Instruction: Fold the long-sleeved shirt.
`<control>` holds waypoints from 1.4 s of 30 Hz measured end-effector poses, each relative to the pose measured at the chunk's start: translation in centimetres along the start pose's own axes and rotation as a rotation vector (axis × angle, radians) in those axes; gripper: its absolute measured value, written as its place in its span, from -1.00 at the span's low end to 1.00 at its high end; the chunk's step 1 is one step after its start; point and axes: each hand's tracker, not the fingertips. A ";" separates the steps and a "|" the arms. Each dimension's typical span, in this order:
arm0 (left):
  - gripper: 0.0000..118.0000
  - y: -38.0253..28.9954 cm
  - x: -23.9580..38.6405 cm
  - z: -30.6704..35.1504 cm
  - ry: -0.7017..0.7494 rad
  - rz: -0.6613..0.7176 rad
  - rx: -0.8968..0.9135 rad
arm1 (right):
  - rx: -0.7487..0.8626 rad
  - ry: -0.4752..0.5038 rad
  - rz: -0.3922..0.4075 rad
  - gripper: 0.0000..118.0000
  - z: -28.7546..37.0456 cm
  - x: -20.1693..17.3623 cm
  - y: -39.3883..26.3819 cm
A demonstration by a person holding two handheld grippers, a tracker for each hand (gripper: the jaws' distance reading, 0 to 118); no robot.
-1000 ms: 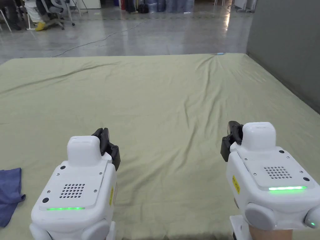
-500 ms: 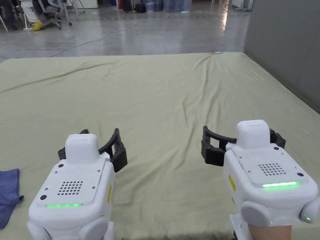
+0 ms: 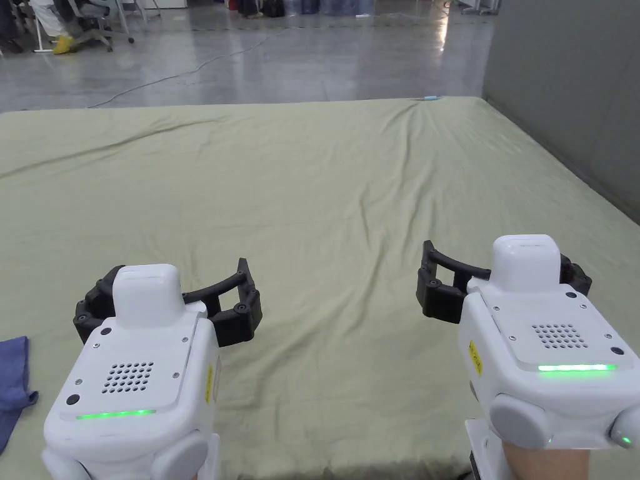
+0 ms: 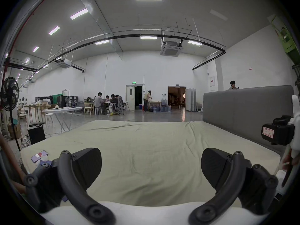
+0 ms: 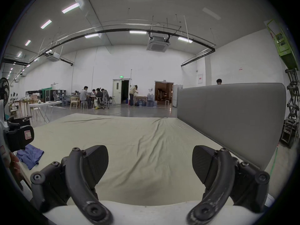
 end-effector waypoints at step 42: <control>0.99 0.3 0.7 0.3 -0.001 -0.096 0.101 | 0.131 -0.055 0.049 0.79 0.3 -0.4 -0.3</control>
